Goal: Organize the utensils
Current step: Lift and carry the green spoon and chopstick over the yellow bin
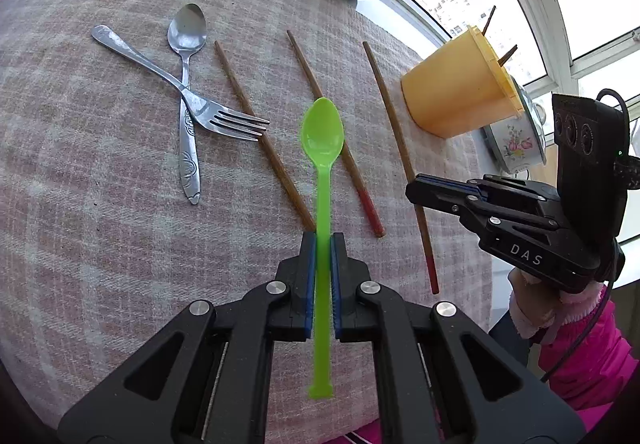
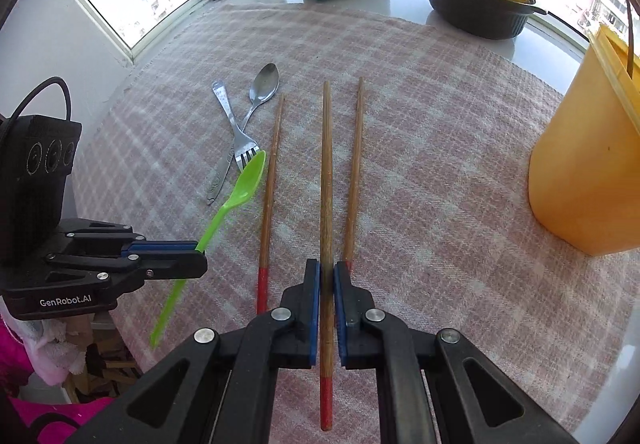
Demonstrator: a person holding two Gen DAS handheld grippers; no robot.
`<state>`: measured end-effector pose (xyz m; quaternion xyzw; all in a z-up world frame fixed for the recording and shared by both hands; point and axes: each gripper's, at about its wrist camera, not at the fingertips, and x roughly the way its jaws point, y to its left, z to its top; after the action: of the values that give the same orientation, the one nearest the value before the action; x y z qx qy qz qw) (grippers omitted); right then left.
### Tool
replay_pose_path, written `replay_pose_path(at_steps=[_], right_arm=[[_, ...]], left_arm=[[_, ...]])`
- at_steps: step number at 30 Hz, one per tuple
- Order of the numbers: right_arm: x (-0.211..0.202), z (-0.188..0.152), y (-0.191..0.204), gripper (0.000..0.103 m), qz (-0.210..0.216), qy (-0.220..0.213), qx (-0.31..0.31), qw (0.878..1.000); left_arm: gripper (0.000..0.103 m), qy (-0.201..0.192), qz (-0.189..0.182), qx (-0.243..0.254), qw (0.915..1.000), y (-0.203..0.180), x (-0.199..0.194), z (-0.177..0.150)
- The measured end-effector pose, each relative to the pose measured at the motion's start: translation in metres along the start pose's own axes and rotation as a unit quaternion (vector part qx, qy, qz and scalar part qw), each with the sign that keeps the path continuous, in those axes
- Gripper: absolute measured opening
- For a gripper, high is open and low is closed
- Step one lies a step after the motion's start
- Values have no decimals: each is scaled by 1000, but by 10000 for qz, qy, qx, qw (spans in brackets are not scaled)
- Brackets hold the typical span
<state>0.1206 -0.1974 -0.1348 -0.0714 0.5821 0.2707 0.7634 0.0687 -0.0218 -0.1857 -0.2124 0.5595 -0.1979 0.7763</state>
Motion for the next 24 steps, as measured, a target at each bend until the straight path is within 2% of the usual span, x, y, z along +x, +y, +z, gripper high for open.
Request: replay_pose_path(at_steps=[7,13,24], right_arm=[[-39,-4,-16,4,-426,-280,41,9987],[-82,-3,-33,4,-560,-648,40,9963],[-145,3,-97,4,-655,-1236,314,9897]], left_arm=[[4,-641,320,319,9969,-36,-16,20],[4,-897,313,498,9942,-71,-13,39],[4,-1336,62,757,9881,-139,-4,80]])
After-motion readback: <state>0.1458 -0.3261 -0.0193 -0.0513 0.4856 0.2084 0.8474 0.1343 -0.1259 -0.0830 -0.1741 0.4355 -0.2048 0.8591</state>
